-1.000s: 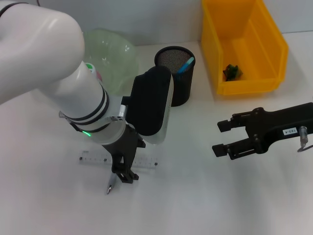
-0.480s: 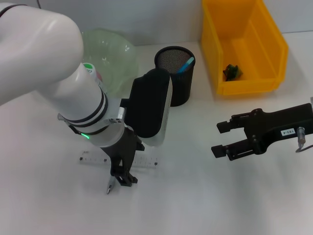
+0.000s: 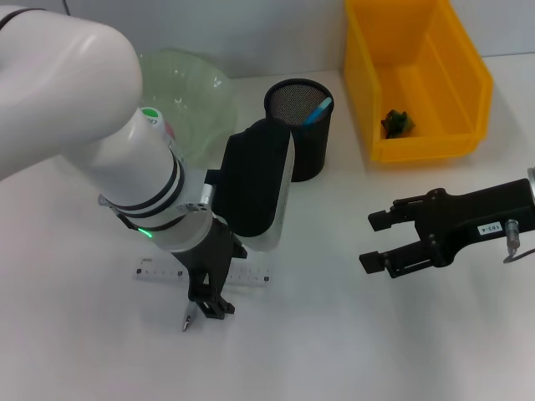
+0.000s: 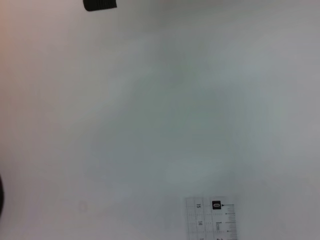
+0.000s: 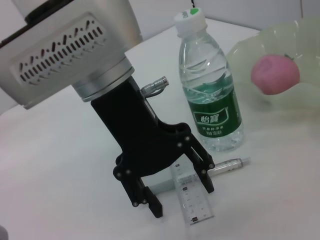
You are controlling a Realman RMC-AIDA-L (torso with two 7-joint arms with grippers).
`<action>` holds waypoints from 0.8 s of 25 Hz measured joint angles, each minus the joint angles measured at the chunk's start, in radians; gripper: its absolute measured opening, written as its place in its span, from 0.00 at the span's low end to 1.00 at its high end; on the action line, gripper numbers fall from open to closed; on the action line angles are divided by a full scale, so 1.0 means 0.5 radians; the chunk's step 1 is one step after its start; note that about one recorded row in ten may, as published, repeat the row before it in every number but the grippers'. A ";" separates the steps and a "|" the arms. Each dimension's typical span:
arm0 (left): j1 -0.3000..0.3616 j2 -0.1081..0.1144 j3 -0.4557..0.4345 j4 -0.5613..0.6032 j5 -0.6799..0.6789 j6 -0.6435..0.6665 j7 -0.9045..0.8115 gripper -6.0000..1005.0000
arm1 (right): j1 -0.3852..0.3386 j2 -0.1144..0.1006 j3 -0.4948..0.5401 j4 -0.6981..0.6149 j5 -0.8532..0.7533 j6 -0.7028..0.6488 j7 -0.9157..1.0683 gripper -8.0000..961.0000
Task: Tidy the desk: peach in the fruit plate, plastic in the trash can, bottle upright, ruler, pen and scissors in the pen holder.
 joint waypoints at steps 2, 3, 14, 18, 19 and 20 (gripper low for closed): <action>-0.001 0.000 0.000 0.000 0.001 0.000 0.000 0.79 | 0.000 0.000 0.000 0.000 0.000 0.000 0.000 0.85; -0.001 0.000 0.000 0.000 0.002 0.000 0.000 0.79 | 0.000 0.000 0.000 0.000 0.000 0.000 0.001 0.85; 0.004 0.000 -0.001 0.000 0.003 -0.004 0.025 0.76 | 0.003 0.004 0.001 0.000 0.000 -0.004 0.003 0.85; 0.007 0.000 -0.001 0.000 -0.001 -0.019 0.033 0.63 | 0.003 0.005 0.001 0.000 0.000 -0.005 0.003 0.85; 0.008 0.000 -0.001 0.000 -0.002 -0.021 0.036 0.60 | 0.003 0.005 0.001 0.000 0.000 -0.006 0.003 0.85; 0.011 0.000 -0.001 0.000 -0.002 -0.029 0.046 0.57 | 0.003 0.005 0.001 0.000 0.000 -0.007 0.005 0.85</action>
